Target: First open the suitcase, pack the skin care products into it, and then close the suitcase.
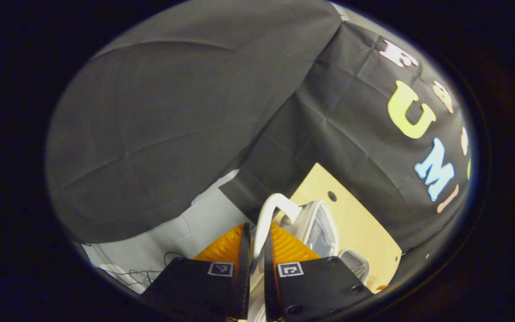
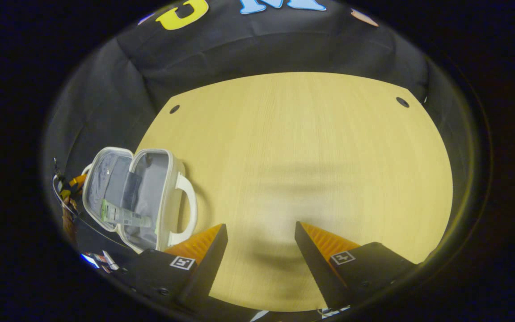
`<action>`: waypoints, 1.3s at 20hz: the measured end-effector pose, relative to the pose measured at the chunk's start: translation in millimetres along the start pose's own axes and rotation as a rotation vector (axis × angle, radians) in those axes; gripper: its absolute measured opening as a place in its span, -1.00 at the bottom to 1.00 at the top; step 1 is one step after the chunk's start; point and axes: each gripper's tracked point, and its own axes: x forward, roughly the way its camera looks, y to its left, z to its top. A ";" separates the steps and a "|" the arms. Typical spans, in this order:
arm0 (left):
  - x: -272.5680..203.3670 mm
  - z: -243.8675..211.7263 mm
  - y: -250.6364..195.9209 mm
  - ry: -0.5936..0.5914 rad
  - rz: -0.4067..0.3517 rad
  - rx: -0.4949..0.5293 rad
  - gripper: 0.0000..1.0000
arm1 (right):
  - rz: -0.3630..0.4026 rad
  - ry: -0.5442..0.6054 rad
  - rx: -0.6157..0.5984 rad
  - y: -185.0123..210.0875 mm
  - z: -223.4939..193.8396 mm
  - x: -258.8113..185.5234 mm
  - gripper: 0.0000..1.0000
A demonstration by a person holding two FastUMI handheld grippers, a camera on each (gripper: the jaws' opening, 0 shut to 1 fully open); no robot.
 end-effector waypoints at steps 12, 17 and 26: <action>-107.3 -45.5 -208.6 -0.103 -0.265 0.223 -0.58 | 0.040 -0.052 0.127 -58.2 -20.2 -28.1 0.87; -126.1 -112.7 -295.4 -0.037 -0.460 0.115 -0.58 | 0.044 -0.093 0.214 -95.5 -18.0 -38.9 0.87; -66.5 -432.0 -362.9 0.462 -0.359 0.365 -0.57 | 0.031 -0.138 0.286 -146.8 -30.8 -58.9 0.86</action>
